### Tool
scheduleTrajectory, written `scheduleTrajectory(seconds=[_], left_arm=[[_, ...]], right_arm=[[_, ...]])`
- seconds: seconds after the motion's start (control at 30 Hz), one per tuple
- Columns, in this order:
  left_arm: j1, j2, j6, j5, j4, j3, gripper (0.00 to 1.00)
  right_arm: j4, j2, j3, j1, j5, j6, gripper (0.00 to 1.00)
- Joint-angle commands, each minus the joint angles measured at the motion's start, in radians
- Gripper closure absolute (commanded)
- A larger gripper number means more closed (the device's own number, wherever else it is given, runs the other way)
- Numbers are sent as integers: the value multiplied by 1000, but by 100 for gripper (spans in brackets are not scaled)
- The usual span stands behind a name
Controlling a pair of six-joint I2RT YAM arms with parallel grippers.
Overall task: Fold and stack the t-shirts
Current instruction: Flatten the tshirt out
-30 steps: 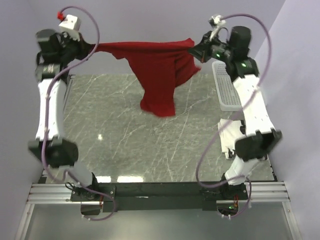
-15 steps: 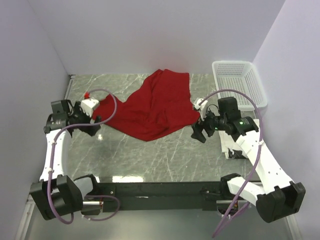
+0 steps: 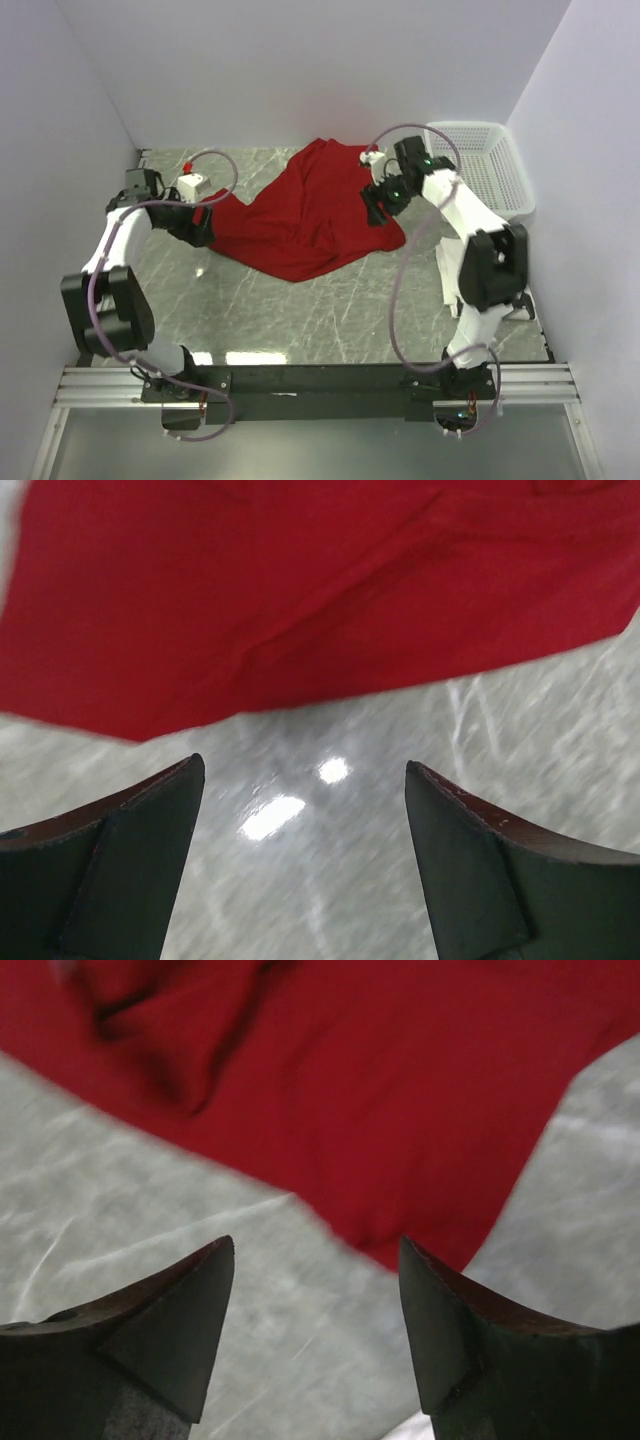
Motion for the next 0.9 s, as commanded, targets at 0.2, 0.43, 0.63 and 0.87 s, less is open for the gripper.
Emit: scheduleTrajectory(seconds=[0.2, 0.43, 0.63, 0.87], left_arm=[[-135, 288, -262, -122, 54, 224, 16], [-134, 445, -319, -239, 25, 355, 15], [-120, 520, -331, -319, -3, 402, 19], [-72, 629, -321, -357, -35, 461, 30]], right_arm=[[-142, 361, 357, -77, 176, 40, 27], [-178, 444, 399, -87, 222, 51, 26], [-261, 476, 328, -87, 146, 40, 44], [-271, 378, 164, -79, 22, 3, 89]])
